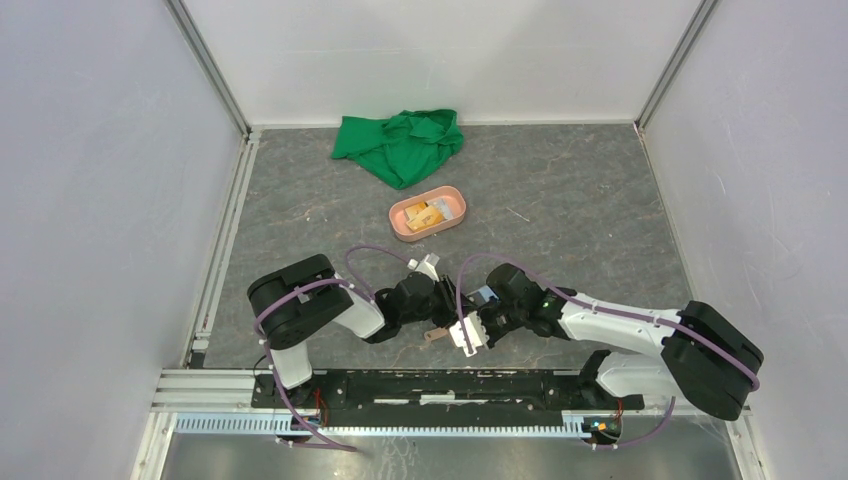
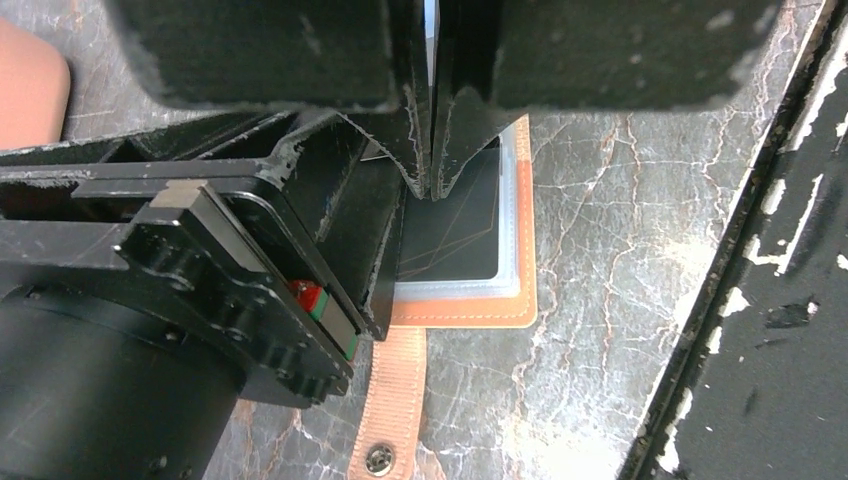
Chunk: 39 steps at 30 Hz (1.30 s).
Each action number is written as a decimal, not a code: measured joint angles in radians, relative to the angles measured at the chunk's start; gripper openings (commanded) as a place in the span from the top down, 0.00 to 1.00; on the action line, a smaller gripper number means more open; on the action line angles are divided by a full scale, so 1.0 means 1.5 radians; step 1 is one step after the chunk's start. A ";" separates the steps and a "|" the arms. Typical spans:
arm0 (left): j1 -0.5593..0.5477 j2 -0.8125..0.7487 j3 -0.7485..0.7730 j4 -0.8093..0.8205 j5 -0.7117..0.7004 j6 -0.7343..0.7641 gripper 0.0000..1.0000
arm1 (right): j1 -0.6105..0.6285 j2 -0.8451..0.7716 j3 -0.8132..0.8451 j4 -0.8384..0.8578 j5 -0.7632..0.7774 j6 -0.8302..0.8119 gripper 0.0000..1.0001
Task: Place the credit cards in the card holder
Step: Insert the credit card into the card holder.
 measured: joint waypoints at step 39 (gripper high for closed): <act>0.006 -0.078 -0.001 -0.129 -0.046 0.029 0.82 | -0.258 -0.022 0.106 -0.155 -0.201 0.091 0.98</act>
